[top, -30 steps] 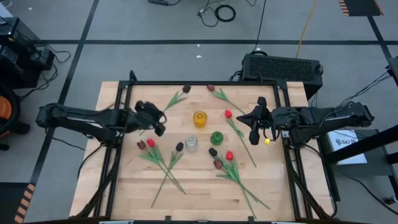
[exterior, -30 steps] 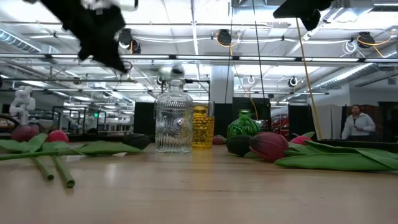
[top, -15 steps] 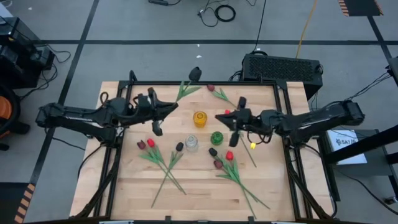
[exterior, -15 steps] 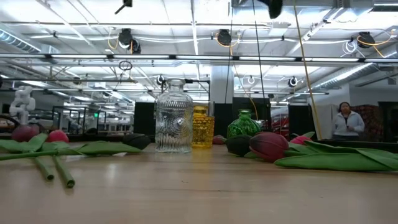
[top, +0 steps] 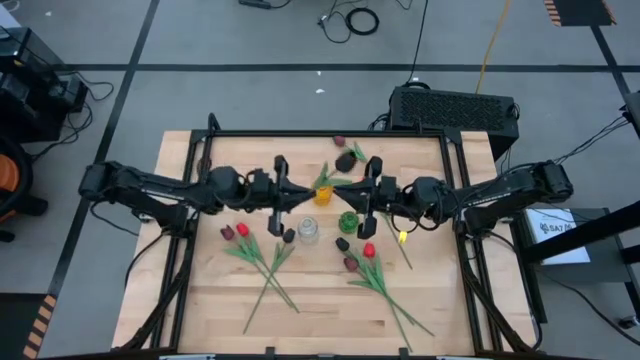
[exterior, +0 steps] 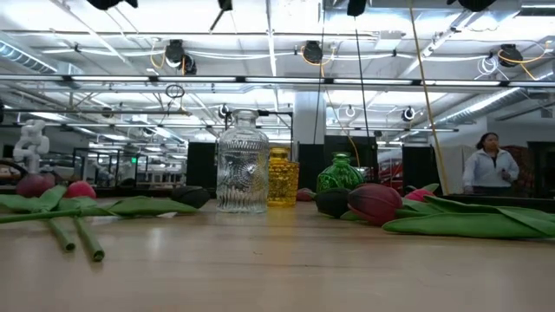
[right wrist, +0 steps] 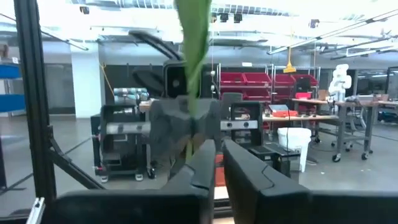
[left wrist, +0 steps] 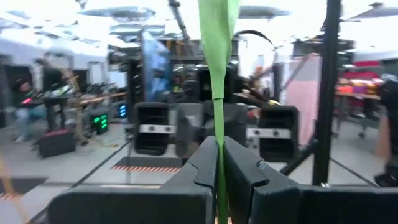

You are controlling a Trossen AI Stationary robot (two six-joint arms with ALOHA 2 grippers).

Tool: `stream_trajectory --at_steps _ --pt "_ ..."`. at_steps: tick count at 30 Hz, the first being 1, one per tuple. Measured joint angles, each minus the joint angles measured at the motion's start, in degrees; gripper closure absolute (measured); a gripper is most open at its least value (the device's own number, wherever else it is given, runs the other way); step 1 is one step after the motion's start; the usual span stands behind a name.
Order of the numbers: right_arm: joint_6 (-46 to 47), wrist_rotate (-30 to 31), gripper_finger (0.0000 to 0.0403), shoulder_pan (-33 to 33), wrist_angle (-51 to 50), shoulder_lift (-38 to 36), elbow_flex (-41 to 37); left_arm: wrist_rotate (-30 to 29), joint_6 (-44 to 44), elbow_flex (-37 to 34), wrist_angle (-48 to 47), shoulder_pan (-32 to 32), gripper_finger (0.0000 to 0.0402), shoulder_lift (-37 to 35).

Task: Sort flowers into vase by color
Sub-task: Put the top left black flower in the green flower vase

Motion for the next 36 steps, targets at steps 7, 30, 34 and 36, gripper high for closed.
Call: stream_trajectory --at_steps 7,30,34,36 --pt "2.32 -4.99 0.0300 0.00 -0.56 0.02 0.00 -0.19 4.74 2.38 1.68 -1.82 0.0382 6.38" --pt "1.70 -5.84 0.0312 0.02 -1.79 0.00 0.00 -2.33 4.68 7.08 1.83 -2.42 0.0382 12.23" --pt "1.03 -5.79 0.0366 0.00 -1.97 0.00 0.00 -4.04 4.61 7.08 1.08 -2.17 0.0381 12.21" --pt "0.59 -5.65 0.0390 0.11 -2.56 -0.06 0.00 -3.82 4.37 7.08 -0.14 -2.09 0.0374 12.08"
